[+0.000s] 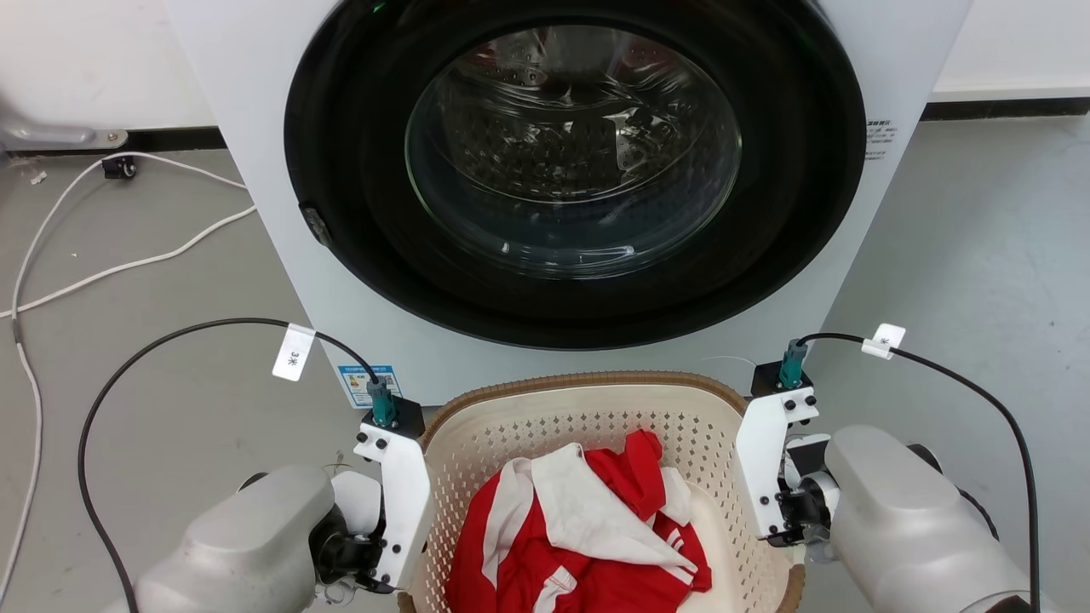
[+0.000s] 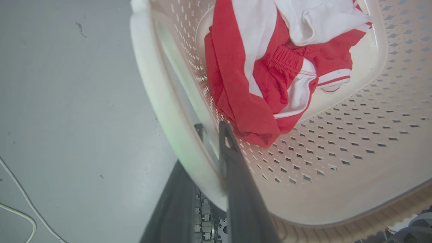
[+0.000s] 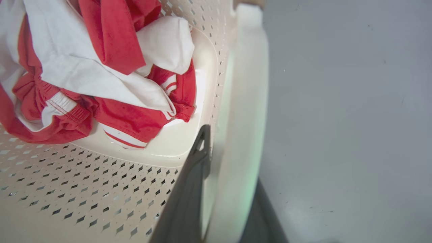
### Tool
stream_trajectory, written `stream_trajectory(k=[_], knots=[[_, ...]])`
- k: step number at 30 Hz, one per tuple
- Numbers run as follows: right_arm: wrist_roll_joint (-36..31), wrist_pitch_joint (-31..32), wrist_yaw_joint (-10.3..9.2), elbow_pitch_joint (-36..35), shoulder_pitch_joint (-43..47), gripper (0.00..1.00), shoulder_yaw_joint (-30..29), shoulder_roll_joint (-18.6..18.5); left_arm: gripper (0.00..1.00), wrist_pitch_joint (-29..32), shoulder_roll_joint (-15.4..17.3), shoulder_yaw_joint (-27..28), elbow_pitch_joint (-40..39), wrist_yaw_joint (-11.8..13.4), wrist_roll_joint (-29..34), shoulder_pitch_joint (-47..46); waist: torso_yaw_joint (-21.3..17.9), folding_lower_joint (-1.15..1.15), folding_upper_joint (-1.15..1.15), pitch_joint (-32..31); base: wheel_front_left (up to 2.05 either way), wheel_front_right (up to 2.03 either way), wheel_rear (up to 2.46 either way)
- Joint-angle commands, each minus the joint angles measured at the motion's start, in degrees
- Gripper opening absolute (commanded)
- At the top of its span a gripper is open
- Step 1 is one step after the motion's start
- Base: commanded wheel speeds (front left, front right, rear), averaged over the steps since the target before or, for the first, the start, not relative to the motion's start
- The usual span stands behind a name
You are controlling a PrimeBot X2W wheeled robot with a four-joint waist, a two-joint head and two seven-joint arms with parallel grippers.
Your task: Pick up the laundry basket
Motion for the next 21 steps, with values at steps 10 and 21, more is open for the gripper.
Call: stream_trajectory(k=[10, 21], knots=[[1.1, -0.5, 0.34, -0.2, -1.8, 0.00, 0.8, 0.5, 0.00, 0.5, -0.7, -0.4, -0.8, -0.8, -0.2, -0.6, 0.0, 0.00, 0.00, 0.4, 0.00, 0.00, 0.00], [1.8, -1.0, 0.34, 0.0, -2.3, 0.00, 1.7, 0.5, 0.00, 0.3, -0.4, -0.4, -0.2, -0.8, -0.6, -0.5, 0.0, 0.00, 0.00, 0.9, 0.00, 0.00, 0.00]])
